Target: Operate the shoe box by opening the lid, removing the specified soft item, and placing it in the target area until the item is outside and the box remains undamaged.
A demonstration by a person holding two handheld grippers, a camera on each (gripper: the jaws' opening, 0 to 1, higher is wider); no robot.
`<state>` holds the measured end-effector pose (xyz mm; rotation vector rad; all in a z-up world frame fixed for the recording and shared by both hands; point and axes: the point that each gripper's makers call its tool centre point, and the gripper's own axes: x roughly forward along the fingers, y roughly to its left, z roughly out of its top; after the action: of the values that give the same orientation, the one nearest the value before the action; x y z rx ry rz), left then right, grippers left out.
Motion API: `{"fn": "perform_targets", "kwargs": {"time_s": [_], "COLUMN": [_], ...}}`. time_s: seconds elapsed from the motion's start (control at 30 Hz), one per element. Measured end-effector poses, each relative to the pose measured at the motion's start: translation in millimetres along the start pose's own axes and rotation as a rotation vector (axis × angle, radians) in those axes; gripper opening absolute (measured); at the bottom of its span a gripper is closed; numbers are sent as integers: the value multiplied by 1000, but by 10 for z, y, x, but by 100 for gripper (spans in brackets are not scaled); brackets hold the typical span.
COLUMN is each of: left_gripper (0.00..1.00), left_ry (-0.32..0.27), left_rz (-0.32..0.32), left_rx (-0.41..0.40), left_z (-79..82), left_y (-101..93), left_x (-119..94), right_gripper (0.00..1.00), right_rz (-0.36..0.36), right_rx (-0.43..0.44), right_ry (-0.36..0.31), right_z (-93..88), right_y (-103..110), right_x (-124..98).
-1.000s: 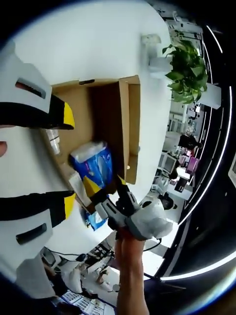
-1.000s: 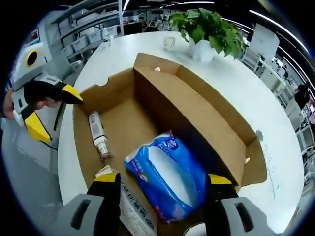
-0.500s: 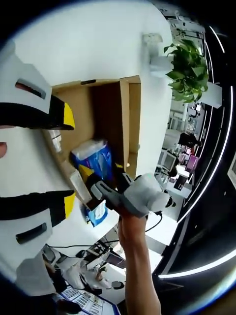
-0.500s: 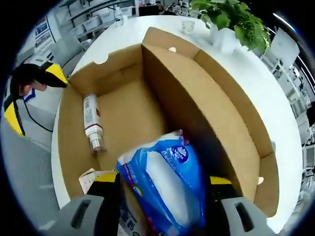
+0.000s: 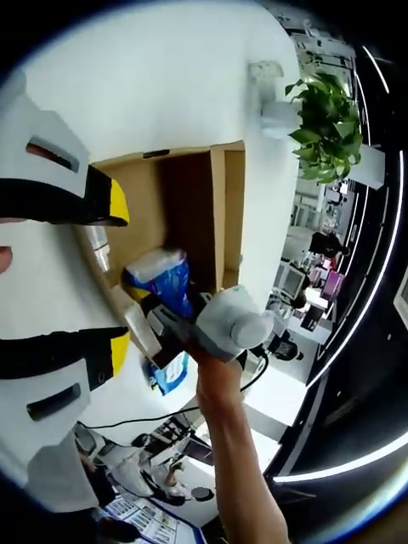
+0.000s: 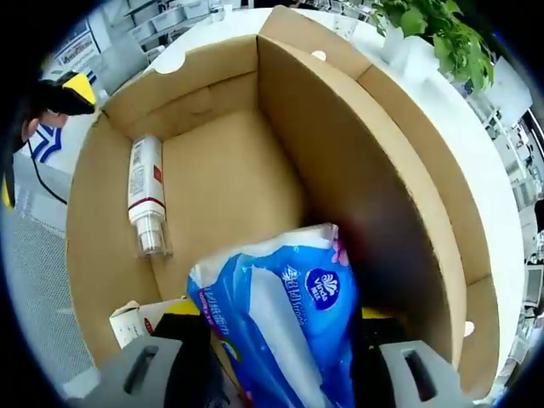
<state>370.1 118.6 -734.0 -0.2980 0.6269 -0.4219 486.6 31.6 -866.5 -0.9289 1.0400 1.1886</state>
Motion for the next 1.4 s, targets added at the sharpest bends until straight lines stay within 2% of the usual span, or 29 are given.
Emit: {"fn": "perform_targets", "kwargs": {"time_s": [0.1, 0.3, 0.33, 0.43, 0.57, 0.8, 1.1, 1.27, 1.4], "left_gripper": [48, 48, 48, 47, 42, 44, 49, 51, 52], "left_ry": [5, -2, 0, -13, -22, -27, -16, -11, -14], "left_rz": [-3, 5, 5, 1, -5, -7, -15, -25, -25], "left_rx": [5, 7, 2, -14, -16, -16, 3, 38, 50], "left_z": [-1, 31, 28, 57, 64, 64, 50, 67, 82], "left_y": [-15, 16, 20, -21, -68, -129, -191, -235, -225], "left_x": [17, 15, 20, -2, -22, -73, -111, -125, -136], "right_gripper": [64, 41, 38, 34, 33, 32, 32, 33, 33], "right_rz": [-1, -2, -15, -13, -25, -55, -124, -140, -160], "right_rx": [6, 38, 11, 9, -4, 2, -64, -67, -73], "right_ry": [-4, -13, -12, -24, -50, -117, -195, -229, -234], "right_z": [0, 18, 15, 31, 78, 203, 432, 443, 355], "right_y": [-18, 174, 161, 230, 218, 297, 309, 309, 312], "right_x": [7, -135, -151, -256, -360, -639, -1104, -1309, -1452]}}
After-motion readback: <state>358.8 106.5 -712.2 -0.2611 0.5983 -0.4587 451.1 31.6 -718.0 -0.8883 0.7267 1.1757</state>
